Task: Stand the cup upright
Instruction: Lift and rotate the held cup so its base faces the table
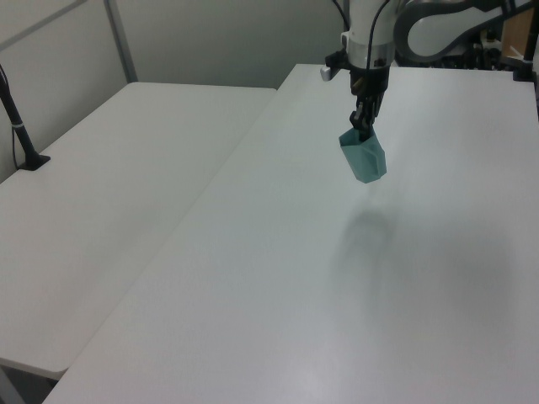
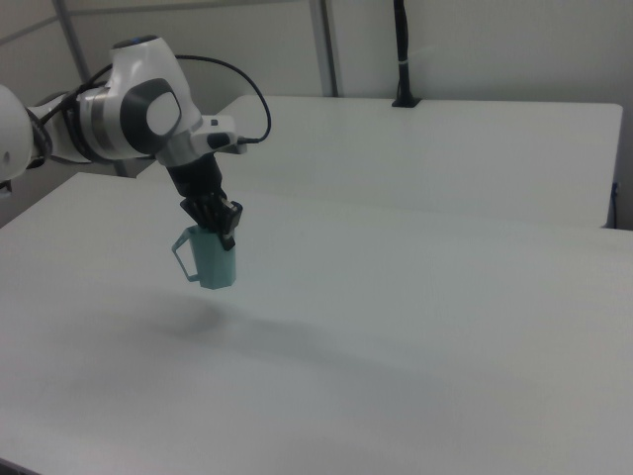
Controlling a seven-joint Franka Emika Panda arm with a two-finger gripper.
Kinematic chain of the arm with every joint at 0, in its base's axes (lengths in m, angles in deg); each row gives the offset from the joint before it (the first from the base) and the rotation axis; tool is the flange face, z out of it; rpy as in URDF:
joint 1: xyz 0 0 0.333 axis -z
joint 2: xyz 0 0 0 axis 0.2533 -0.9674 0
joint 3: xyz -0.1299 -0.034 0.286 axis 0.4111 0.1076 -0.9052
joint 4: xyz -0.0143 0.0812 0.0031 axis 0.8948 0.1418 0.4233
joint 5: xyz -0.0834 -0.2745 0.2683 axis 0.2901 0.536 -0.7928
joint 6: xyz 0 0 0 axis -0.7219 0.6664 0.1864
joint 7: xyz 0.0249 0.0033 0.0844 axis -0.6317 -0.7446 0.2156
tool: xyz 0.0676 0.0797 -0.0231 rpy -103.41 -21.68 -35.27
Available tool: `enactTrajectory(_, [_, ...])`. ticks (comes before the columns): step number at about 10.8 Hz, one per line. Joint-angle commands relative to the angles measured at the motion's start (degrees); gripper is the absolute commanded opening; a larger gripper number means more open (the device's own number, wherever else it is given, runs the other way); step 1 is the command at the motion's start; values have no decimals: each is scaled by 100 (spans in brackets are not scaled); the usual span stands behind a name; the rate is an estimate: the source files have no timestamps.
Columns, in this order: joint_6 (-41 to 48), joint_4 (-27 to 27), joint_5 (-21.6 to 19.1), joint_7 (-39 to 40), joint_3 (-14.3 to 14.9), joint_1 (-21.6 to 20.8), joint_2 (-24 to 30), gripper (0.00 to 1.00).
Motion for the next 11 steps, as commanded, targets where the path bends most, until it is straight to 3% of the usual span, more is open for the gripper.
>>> enactTrajectory(1, [-1517,-1117,-250,306,-21,267,449,0])
enactTrajectory(6, [-2759,-1917,-672,315,-21,435,537,0])
enactTrajectory(11, [-2788,-2007,-664,359,-21,435,459,0])
